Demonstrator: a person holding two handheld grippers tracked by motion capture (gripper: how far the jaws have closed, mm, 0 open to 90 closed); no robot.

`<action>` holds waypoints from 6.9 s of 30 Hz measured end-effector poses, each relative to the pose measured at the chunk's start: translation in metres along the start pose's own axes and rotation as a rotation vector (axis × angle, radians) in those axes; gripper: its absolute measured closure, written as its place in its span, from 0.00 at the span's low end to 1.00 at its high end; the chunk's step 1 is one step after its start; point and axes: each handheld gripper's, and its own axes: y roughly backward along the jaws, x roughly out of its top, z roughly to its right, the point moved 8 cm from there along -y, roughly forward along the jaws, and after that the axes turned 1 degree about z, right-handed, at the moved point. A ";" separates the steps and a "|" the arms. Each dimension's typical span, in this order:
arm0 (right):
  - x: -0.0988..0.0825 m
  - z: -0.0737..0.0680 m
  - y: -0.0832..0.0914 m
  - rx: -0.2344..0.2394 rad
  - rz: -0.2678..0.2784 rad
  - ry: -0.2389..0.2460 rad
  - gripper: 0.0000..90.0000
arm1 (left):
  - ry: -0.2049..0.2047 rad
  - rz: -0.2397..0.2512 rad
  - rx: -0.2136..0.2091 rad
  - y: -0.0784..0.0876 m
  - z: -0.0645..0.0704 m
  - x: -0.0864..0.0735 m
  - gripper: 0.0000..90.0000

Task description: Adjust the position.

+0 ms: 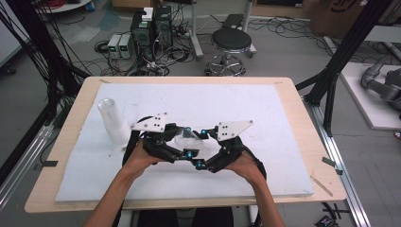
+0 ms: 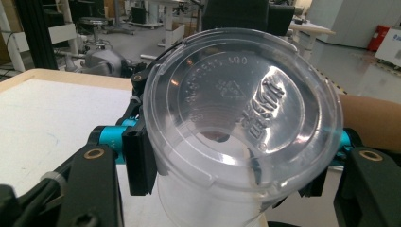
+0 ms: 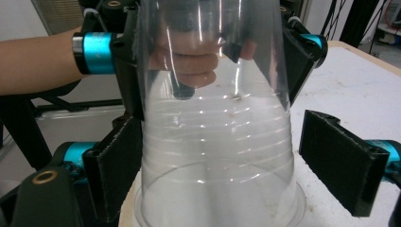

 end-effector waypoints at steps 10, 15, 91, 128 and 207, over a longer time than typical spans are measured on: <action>0.001 -0.004 0.001 0.035 -0.003 0.030 0.31 | 0.002 -0.004 -0.003 0.001 0.000 0.000 0.42; 0.000 -0.003 0.000 0.038 -0.007 0.029 0.33 | 0.002 -0.010 -0.003 0.001 -0.001 -0.001 0.42; -0.004 0.001 -0.001 -0.014 -0.795 0.062 0.36 | -0.073 -0.798 0.065 0.035 -0.014 -0.031 0.11; -0.005 -0.002 -0.005 0.005 -0.805 0.076 0.36 | -0.118 -0.790 0.006 0.012 -0.007 -0.027 0.46; 0.005 0.004 0.033 -0.074 0.011 -0.031 0.15 | 0.008 -0.016 0.097 0.047 -0.005 -0.044 0.46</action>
